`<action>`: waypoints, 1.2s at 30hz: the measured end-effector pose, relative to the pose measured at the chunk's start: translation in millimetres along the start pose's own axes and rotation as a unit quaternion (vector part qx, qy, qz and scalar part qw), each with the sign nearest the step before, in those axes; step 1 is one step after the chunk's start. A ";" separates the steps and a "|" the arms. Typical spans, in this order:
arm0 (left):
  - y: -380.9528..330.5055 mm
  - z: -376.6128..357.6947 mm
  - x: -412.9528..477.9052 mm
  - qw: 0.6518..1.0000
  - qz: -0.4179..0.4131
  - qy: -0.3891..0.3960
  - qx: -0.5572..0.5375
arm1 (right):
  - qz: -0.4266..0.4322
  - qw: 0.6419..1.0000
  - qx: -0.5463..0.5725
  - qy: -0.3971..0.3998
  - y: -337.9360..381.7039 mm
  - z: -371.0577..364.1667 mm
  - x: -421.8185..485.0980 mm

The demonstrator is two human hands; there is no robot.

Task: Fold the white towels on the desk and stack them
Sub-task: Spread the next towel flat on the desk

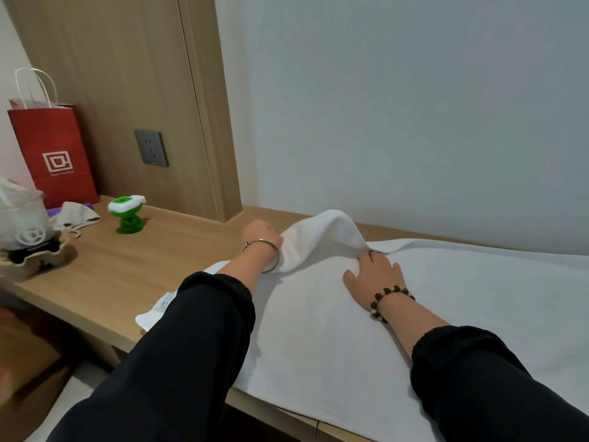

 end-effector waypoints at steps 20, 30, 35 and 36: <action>14.9 -54.0 20.6 0.951 -0.041 0.110 0.286 | 0.005 0.997 -0.039 0.068 -2.5 -9.5 4.2; -33.8 -90.1 16.4 0.917 -0.186 0.134 0.328 | -0.009 0.997 -0.039 0.072 -5.5 -12.1 7.8; -29.1 -74.8 -11.4 0.902 -0.190 0.145 0.359 | -0.010 0.996 -0.041 0.080 -3.9 -9.5 6.6; -21.6 -67.2 -19.6 0.896 -0.190 0.162 0.367 | -0.012 0.995 -0.045 0.086 -2.5 -7.3 4.7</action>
Point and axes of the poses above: each hand's wrist, its own x-axis towards the middle knuckle, its own z-axis out of the back of the hand, y = z × x, the point moved 4 cm from there along x, towards the middle knuckle, and after that the axes turned 12 degrees about z, right-handed, at the moved point
